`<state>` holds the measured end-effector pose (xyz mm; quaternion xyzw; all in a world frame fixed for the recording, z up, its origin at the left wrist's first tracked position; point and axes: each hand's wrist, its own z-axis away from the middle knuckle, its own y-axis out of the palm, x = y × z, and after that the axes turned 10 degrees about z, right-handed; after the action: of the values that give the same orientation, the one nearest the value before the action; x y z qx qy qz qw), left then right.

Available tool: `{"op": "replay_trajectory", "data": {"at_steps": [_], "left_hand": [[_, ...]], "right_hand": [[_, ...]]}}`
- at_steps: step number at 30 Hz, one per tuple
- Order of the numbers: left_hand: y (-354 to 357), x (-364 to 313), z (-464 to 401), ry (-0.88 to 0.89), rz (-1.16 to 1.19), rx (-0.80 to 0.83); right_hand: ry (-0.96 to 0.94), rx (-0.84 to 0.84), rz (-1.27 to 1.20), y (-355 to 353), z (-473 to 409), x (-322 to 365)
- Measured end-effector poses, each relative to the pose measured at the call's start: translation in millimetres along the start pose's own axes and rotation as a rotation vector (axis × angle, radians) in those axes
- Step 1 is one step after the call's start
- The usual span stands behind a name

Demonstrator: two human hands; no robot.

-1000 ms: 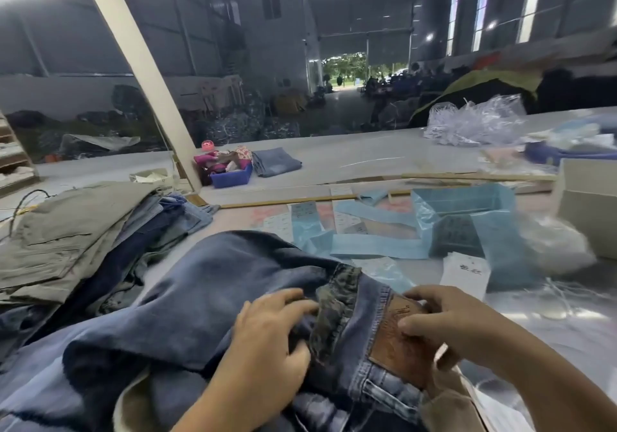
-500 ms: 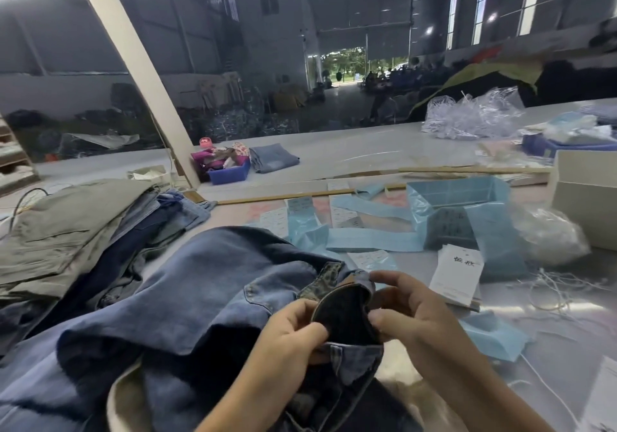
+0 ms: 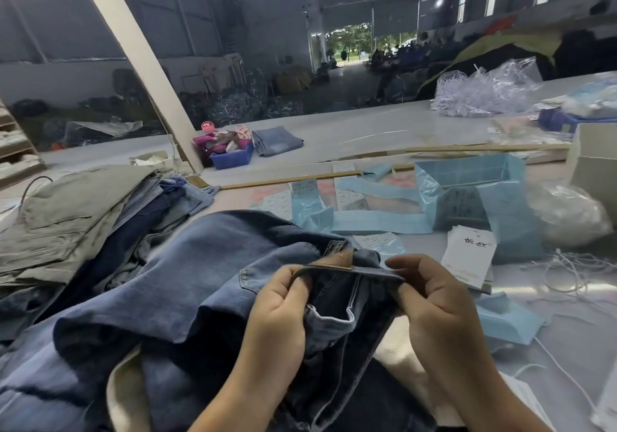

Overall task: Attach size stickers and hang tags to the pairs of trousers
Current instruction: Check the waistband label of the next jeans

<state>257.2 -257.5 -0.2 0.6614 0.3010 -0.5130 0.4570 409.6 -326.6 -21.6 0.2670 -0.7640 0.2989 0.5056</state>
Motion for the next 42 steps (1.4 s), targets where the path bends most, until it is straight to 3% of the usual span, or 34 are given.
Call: {"op": "replay_trajectory", "data": {"at_steps": [5,9,14,18,21,25,28,30,32,34,36,42], "left_hand": [[-5.8,-31.8,-8.9,0.295,-0.374,0.054],[-16.4,-53.1,-21.8,0.29,-0.646,0.071],[-31.1,-45.0,-25.8,0.079,-1.023,0.112],[-21.9,-39.1,-15.9,0.341,-1.265,0.148],[-6.7,-41.9,-15.7,0.45,-1.222,0.284],[-4.6,-37.2,-20.1,0.345,-1.064,0.271],[-4.0,-33.3,-21.9,0.039,-0.447,0.203],[0.2,-32.9,-21.7,-0.167,-0.034,0.125],[2.0,-32.4,-23.5,-0.305,0.187,0.083],[1.7,-33.4,-24.8,-0.337,0.215,0.095],[-0.6,-38.0,-25.5,-0.237,0.139,0.134],[-21.9,-73.0,-26.8,0.248,-0.503,0.055]], "right_hand": [[-0.116,-0.013,-0.05,-10.1,-5.4,20.3],[-0.175,0.06,-0.058,-12.4,-9.7,31.0],[0.071,0.266,-0.161,3.5,-5.4,9.6],[0.165,0.295,-0.236,3.2,-5.6,-2.8],[0.131,0.315,-0.254,1.6,-7.0,0.0],[0.075,0.293,-0.273,-3.9,-6.4,8.3],[0.058,0.287,-0.209,-3.0,3.5,10.6],[0.039,0.347,-0.038,-1.6,13.4,9.2],[0.046,0.394,0.154,-2.5,19.5,7.2],[0.107,0.419,0.137,-4.3,19.8,4.8],[0.184,0.404,0.003,-9.4,14.0,4.3],[0.015,0.286,-0.154,-39.2,-9.8,24.2]]}}
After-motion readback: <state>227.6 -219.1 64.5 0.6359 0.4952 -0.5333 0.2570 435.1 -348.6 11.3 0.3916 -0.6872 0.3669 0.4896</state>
